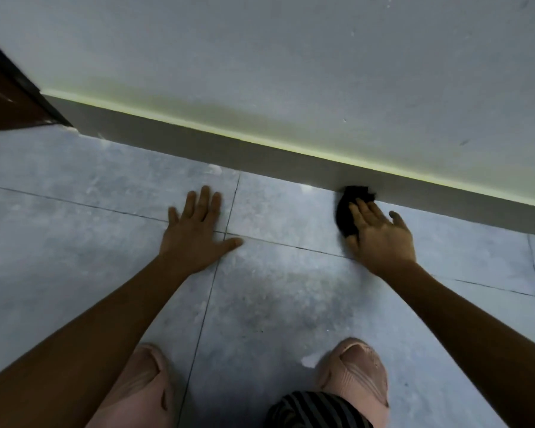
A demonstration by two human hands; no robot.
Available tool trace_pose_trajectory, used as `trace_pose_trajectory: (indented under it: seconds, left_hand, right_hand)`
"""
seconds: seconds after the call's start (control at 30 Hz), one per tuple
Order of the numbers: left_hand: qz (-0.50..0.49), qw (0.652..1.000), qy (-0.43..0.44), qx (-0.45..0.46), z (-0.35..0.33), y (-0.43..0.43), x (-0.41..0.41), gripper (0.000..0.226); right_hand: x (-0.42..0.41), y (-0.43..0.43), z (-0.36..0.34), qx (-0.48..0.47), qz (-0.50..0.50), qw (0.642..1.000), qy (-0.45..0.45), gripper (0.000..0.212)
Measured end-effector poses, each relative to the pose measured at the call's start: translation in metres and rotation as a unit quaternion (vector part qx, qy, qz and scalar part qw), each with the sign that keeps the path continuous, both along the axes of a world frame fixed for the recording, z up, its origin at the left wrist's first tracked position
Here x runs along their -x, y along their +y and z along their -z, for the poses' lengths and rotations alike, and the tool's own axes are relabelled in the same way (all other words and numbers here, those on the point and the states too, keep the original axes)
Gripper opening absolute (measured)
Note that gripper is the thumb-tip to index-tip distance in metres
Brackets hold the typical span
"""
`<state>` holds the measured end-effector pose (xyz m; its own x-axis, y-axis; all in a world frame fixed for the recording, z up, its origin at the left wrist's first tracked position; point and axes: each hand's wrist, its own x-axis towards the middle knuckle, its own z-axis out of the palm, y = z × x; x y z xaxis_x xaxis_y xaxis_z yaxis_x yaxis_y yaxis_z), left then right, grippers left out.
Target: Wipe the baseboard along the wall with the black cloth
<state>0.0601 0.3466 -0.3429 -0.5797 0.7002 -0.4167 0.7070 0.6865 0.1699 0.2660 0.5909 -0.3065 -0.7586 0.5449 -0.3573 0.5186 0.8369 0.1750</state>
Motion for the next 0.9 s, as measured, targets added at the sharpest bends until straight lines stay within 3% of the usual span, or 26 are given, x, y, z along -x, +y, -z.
trace_pose_trajectory:
  seconds: [0.17, 0.3, 0.43, 0.63, 0.73, 0.9]
  left_hand:
    - [-0.001, 1.0, 0.015, -0.017, 0.005, -0.001, -0.002, 0.099]
    - [-0.014, 0.998, 0.023, -0.059, 0.012, -0.01, -0.005, 0.099]
    - [-0.08, 0.993, 0.051, -0.076, 0.015, -0.025, 0.002, 0.097]
    - [-0.129, 0.989, 0.052, -0.049, 0.014, -0.059, 0.029, 0.091]
    - [-0.12, 0.991, 0.044, -0.033, 0.011, -0.058, 0.032, 0.092]
    - [-0.101, 0.994, 0.029, 0.003, 0.005, -0.056, 0.038, 0.093]
  right_hand:
    - [0.031, -0.028, 0.004, 0.054, -0.025, 0.997, 0.047, 0.077]
    - [0.086, -0.065, 0.013, 0.083, -0.101, 0.987, 0.089, 0.064]
    - [0.103, -0.056, 0.018, 0.047, -0.178, 0.981, 0.06, 0.057]
    - [0.042, 0.012, 0.008, -0.075, -0.283, 0.956, 0.034, 0.047]
    - [0.048, 0.001, 0.015, -0.09, -0.264, 0.96, 0.032, 0.05]
    - [0.109, -0.059, 0.025, -0.015, -0.243, 0.965, 0.099, 0.051]
